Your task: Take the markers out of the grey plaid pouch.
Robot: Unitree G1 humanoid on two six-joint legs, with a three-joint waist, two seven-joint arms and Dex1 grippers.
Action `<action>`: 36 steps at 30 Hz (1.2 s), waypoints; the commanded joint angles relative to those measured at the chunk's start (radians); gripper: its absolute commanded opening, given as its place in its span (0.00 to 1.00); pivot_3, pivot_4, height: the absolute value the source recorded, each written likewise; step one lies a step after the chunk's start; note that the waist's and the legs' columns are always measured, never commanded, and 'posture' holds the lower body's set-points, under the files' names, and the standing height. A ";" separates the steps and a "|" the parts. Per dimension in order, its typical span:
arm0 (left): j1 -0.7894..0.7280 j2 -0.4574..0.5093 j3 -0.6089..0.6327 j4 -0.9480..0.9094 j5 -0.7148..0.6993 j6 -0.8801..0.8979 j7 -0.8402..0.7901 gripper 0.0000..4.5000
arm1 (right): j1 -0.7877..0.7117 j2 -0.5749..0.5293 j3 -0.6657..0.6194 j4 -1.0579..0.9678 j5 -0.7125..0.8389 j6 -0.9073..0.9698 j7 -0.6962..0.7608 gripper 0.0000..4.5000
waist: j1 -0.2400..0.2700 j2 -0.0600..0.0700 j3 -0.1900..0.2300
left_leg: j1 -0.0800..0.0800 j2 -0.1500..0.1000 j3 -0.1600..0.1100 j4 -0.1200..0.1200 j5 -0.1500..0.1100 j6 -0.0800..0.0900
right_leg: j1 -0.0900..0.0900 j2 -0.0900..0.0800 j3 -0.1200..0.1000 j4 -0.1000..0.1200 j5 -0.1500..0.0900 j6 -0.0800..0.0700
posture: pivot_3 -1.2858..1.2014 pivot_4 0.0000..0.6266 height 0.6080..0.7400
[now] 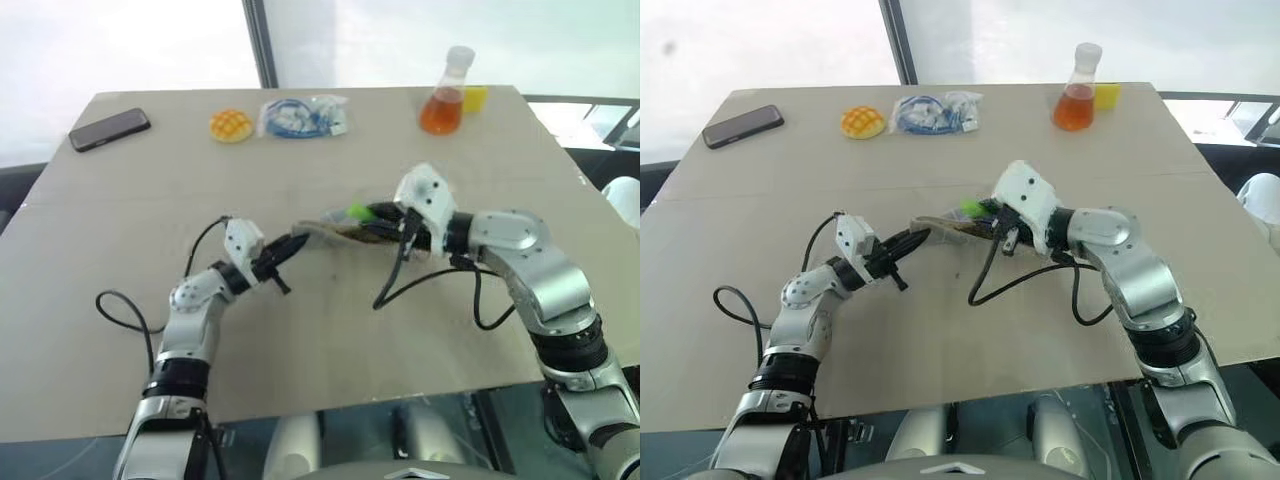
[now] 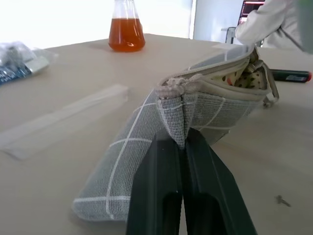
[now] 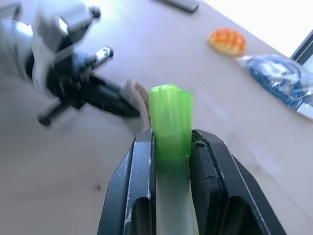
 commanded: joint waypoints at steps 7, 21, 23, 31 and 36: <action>0.016 0.033 0.038 0.016 0.010 -0.064 0.032 0.00 | 0.019 -0.146 -0.308 0.005 0.090 0.186 -0.176 0.16 | 0.003 0.001 0.001 | 0.000 0.000 0.000 0.000 0.000 0.000 | 0.000 0.000 0.000 0.000 0.000 0.000 | 0.52 0.24 1.00; 0.036 0.045 0.094 -0.099 -0.115 0.124 0.028 0.00 | 0.120 -0.154 -0.043 0.396 -0.101 -0.064 -0.211 0.16 | -0.007 0.002 0.001 | 0.000 0.000 0.000 -0.001 0.000 0.000 | 0.000 0.000 0.001 -0.001 0.000 0.001 | 0.52 0.24 1.00; 0.031 0.050 0.096 -0.095 -0.104 0.121 0.033 0.00 | 0.120 -0.158 -0.027 0.420 -0.124 -0.093 -0.211 0.33 | -0.006 0.002 0.001 | 0.000 0.000 0.000 -0.001 0.000 0.000 | 0.000 0.000 0.001 -0.001 0.000 0.001 | 0.52 0.24 1.00; -0.004 0.166 0.100 0.067 0.061 -0.146 0.021 0.00 | 0.263 -0.218 -0.075 0.092 -0.084 -0.119 -0.167 0.70 | -0.006 0.003 0.002 | 0.000 0.000 0.000 -0.002 0.000 0.000 | 0.000 0.001 0.001 -0.001 0.000 0.001 | 0.52 0.24 1.00; -0.119 0.293 0.131 0.379 0.125 -0.333 0.036 0.00 | 0.448 -0.237 -0.075 -0.199 -0.029 -0.100 -0.154 0.70 | -0.007 0.002 0.002 | 0.001 0.001 0.000 -0.005 0.000 0.000 | -0.001 0.001 -0.001 -0.001 -0.001 0.001 | 0.52 0.24 1.00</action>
